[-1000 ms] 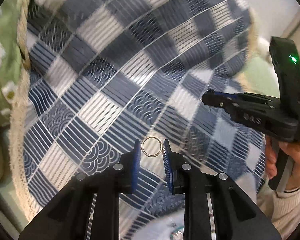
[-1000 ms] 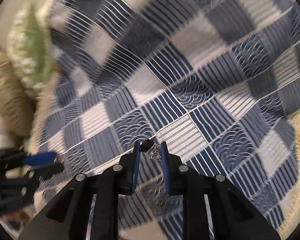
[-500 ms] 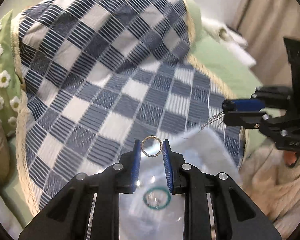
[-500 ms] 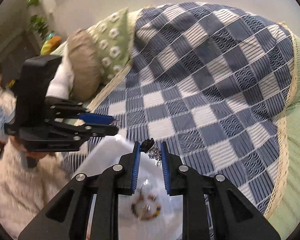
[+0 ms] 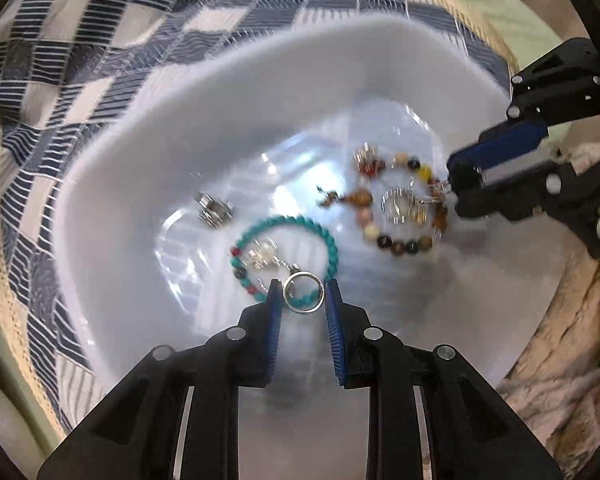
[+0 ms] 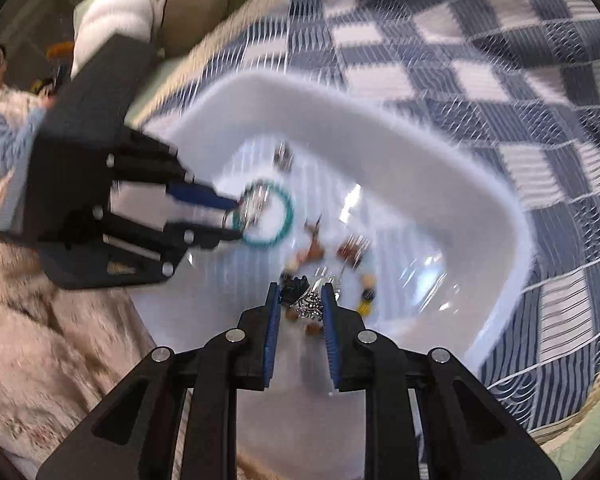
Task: Organize jewelry
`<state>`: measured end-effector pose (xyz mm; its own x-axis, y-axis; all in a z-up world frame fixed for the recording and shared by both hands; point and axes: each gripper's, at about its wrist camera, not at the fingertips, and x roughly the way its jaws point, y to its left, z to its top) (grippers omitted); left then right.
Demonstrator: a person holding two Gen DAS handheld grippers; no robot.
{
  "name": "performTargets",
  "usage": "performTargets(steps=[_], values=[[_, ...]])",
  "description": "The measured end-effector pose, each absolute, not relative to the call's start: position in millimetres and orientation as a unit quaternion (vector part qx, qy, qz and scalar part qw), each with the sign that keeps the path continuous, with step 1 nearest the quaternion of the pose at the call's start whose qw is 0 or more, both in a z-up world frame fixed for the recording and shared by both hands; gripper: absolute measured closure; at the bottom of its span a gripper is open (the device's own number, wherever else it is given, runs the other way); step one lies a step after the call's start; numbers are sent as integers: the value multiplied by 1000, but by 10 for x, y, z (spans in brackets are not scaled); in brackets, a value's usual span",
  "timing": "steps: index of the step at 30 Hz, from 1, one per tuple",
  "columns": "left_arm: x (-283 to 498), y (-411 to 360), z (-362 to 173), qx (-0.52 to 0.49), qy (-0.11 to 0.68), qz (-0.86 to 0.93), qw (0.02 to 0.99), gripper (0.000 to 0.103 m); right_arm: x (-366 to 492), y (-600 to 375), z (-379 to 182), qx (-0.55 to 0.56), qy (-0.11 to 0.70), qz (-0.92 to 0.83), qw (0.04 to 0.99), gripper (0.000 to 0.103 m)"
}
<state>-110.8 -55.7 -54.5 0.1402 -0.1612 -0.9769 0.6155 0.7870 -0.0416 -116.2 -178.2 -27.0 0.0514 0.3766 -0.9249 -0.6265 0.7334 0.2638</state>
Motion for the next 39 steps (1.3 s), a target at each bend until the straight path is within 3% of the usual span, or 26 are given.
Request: performTargets(steps=[12,16,18,20,21,23,25,29,39], values=[[-1157,-685,-582,236,589,-263,727,80,-1353,-1620,-393,-136,614,361,689,81],[-1119,-658,-500,221,585,-261,736,70,-1303,-1669,-274,-127,597,353,709,61],[-1089,-603,-377,209,568,-252,755,44,-1238,-1752,-143,-116,574,344,734,57],[-1044,-519,-205,192,546,-236,781,31,-1197,-1839,10,-100,547,328,763,50],[-1026,-481,-130,185,537,-227,791,30,-1174,-1882,82,-95,534,316,779,47],[-951,-377,-13,161,530,-205,807,29,-1121,-1952,183,-92,515,290,801,28],[-888,-291,38,142,529,-176,818,28,-1081,-2007,220,-91,505,264,817,19],[-897,-159,113,125,512,-106,843,17,-976,-2080,147,-65,505,233,829,15],[-885,-147,172,87,506,-90,853,17,-1013,-2110,-14,-5,517,229,825,14]])
